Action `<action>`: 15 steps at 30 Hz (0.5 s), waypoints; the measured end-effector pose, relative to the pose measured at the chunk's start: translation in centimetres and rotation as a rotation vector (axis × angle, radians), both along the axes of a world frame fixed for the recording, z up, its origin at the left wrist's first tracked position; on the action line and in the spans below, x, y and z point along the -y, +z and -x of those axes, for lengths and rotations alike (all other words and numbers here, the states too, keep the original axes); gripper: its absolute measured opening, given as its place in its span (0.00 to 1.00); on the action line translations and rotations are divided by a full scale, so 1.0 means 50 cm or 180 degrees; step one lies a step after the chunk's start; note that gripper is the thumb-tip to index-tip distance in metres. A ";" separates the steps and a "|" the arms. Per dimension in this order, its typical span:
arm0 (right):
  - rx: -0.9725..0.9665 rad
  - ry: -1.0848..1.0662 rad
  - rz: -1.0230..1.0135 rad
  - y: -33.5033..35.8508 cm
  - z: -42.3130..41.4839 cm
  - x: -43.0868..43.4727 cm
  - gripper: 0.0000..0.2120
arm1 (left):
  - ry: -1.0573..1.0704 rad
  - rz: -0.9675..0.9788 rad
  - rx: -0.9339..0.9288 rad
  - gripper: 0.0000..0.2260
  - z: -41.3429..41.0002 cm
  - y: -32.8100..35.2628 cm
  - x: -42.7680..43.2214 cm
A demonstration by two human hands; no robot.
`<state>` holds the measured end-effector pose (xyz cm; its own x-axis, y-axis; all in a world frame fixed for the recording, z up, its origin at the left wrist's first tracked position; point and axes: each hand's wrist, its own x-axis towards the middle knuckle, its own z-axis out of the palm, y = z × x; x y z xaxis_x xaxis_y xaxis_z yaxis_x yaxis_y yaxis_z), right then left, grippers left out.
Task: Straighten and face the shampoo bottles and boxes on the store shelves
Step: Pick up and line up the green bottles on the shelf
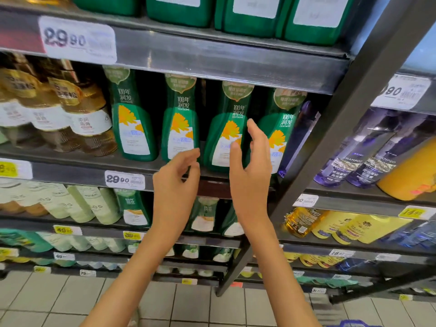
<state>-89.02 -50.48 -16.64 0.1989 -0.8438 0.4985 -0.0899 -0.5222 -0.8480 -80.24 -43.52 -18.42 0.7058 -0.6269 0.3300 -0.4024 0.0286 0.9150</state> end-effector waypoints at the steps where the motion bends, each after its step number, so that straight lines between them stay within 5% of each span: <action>1: -0.0056 -0.0061 0.0086 0.013 -0.010 0.008 0.22 | 0.0023 0.0031 -0.0042 0.12 -0.006 0.002 -0.008; 15: -0.0948 -0.0809 0.0272 0.028 -0.103 0.057 0.28 | 0.0335 0.0030 -0.0008 0.12 -0.037 -0.012 -0.068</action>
